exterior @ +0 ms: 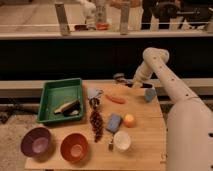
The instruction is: Place brush in plastic cup
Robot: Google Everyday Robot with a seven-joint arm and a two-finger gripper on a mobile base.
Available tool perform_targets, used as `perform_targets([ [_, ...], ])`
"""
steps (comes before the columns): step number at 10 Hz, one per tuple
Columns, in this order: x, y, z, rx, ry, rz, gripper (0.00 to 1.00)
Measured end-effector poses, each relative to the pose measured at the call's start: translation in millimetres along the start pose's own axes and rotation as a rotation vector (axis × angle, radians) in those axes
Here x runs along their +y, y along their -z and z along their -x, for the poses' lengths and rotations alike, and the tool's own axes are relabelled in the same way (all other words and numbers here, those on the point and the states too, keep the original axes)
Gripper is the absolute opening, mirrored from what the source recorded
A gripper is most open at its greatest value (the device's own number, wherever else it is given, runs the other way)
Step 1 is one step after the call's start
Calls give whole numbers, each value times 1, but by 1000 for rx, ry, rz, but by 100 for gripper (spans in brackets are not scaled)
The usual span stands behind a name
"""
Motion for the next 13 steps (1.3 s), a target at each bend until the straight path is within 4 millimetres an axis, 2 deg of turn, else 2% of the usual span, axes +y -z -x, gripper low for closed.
perform_targets([
  [3,-4,15,-11,31,-27,-46,4],
  [6,-4,18,-25,47,-57,-52,4],
  [13,3,45,-94,29,-191,-86,4],
])
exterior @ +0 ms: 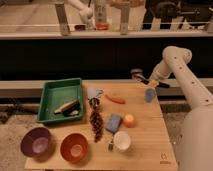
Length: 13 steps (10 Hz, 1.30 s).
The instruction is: Place brush in plastic cup
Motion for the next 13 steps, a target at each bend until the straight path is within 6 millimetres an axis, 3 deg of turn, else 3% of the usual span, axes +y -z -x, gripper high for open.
perform_targets([
  [4,9,8,-46,-17,-27,4,4],
  [9,15,-17,-55,0,-25,48,4],
  [13,19,-36,-50,27,-3,75,4],
])
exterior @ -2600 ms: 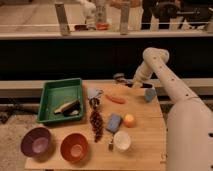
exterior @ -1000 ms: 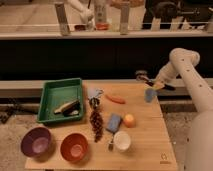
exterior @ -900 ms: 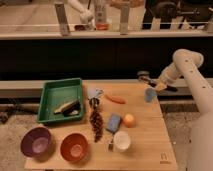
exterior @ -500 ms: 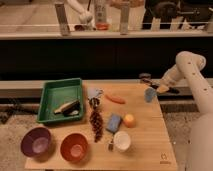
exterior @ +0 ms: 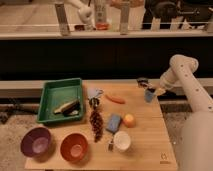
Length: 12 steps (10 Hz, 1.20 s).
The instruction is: Place brush in plastic cup
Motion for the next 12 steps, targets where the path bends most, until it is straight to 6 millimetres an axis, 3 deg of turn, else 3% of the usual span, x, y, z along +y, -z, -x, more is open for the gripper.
perform_targets([
  [12,4,-1,1,8,32,0,4],
])
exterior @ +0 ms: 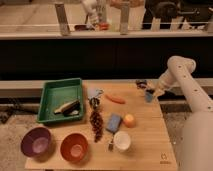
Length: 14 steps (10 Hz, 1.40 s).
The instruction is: Place brush in plastic cup
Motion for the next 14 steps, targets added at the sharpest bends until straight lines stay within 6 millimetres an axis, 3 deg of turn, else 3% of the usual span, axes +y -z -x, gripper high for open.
perform_targets([
  [6,0,6,-11,-4,-14,-11,4],
  [14,0,-11,5,-36,34,0,4],
])
